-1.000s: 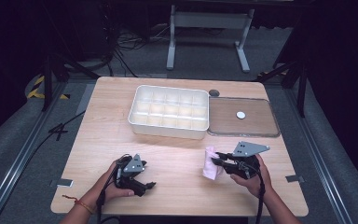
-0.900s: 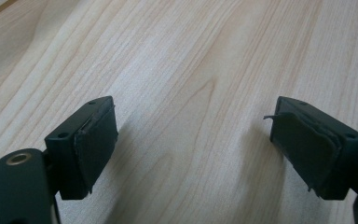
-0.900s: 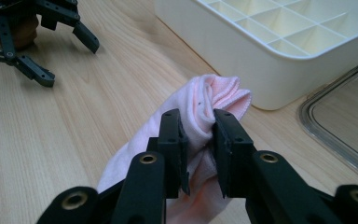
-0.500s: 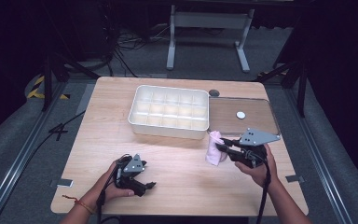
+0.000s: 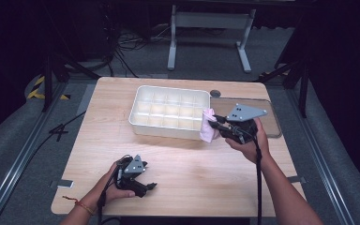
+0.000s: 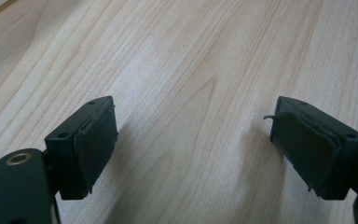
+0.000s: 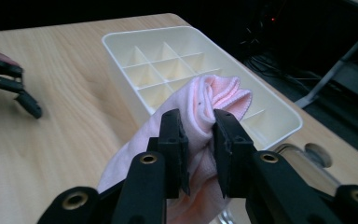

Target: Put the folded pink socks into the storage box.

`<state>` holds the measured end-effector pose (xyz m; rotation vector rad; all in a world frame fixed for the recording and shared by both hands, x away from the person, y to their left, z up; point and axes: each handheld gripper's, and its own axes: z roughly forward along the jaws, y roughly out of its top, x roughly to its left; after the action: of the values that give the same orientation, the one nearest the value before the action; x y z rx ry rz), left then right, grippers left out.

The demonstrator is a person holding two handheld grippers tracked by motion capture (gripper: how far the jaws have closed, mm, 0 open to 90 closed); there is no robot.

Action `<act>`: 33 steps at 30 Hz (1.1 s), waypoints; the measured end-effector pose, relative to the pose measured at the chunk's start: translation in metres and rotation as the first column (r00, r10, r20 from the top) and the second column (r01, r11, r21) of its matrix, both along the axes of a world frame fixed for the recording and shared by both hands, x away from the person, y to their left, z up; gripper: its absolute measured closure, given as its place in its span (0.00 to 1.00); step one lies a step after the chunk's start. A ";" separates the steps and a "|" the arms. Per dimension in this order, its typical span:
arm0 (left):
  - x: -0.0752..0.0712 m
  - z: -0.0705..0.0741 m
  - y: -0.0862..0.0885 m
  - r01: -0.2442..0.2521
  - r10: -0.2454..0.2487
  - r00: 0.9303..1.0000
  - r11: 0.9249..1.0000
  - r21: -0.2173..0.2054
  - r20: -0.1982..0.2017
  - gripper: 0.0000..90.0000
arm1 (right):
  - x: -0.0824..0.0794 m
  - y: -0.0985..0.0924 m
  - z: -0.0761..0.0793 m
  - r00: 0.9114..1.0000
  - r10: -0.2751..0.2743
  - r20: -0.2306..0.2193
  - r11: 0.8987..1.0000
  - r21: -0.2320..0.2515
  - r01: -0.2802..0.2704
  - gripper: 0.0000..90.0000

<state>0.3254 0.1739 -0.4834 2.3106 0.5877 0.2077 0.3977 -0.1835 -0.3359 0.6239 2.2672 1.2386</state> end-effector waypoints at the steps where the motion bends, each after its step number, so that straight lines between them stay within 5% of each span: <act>1: 0.000 0.000 0.000 -0.002 0.002 1.000 1.000 -0.003 0.000 0.17 | 0.005 0.004 0.002 1.000 -0.005 0.001 1.000 -0.010 0.005 0.83; 6: 0.000 0.000 0.000 0.001 -0.001 1.000 1.000 0.001 0.002 0.17 | 0.022 0.016 0.001 1.000 -0.021 0.016 0.998 -0.055 0.022 0.83; 18: 0.000 0.000 0.000 0.003 -0.003 1.000 1.000 0.004 0.000 0.17 | 0.065 0.033 -0.024 0.996 -0.074 -0.041 0.990 -0.120 0.069 0.83; 24: 0.000 0.000 0.000 0.005 -0.005 1.000 1.000 0.007 -0.002 0.17 | 0.070 0.038 -0.036 0.995 -0.091 -0.042 0.980 -0.183 0.082 0.83; 33: 0.000 0.000 0.000 0.002 -0.002 1.000 1.000 0.006 0.001 0.17 | 0.075 0.034 -0.047 0.993 -0.103 -0.058 0.976 -0.199 0.089 0.83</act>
<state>0.3256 0.1741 -0.4831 2.3166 0.5853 0.2103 0.4726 -0.1498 -0.3829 0.7014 2.3483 0.9476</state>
